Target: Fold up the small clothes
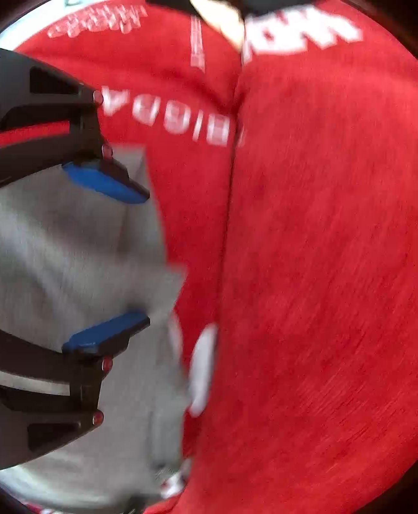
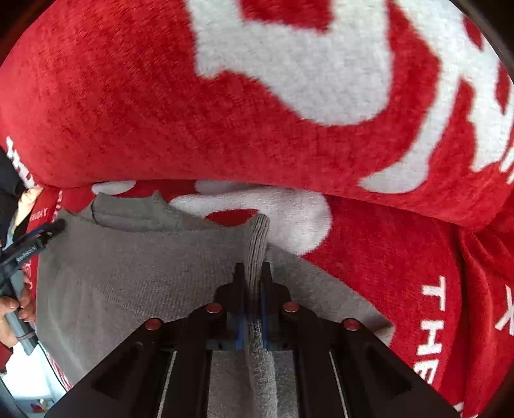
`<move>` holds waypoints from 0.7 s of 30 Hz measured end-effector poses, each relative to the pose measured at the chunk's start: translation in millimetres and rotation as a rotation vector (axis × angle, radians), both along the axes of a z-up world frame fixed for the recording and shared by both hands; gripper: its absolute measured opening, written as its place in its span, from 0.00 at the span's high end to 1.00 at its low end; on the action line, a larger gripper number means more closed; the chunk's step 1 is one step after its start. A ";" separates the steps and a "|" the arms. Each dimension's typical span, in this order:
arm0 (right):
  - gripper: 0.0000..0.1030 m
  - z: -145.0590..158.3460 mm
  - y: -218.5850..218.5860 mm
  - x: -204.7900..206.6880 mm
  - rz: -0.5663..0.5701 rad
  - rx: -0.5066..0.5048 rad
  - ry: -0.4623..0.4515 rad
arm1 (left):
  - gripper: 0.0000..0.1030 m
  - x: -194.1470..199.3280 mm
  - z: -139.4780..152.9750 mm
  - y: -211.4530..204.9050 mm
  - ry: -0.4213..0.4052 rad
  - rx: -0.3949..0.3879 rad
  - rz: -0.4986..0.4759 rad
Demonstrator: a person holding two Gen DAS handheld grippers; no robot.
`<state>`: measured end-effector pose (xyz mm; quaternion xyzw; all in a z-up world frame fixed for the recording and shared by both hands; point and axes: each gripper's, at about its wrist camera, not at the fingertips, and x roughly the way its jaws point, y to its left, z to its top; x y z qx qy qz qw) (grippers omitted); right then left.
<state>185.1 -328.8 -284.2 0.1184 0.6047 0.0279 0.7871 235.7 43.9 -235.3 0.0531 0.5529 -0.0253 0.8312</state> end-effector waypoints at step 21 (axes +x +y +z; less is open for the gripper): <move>0.68 5.1 9.7 -183.1 -0.138 0.387 0.186 | 0.28 -170.1 4.9 29.9 0.289 -0.130 -0.122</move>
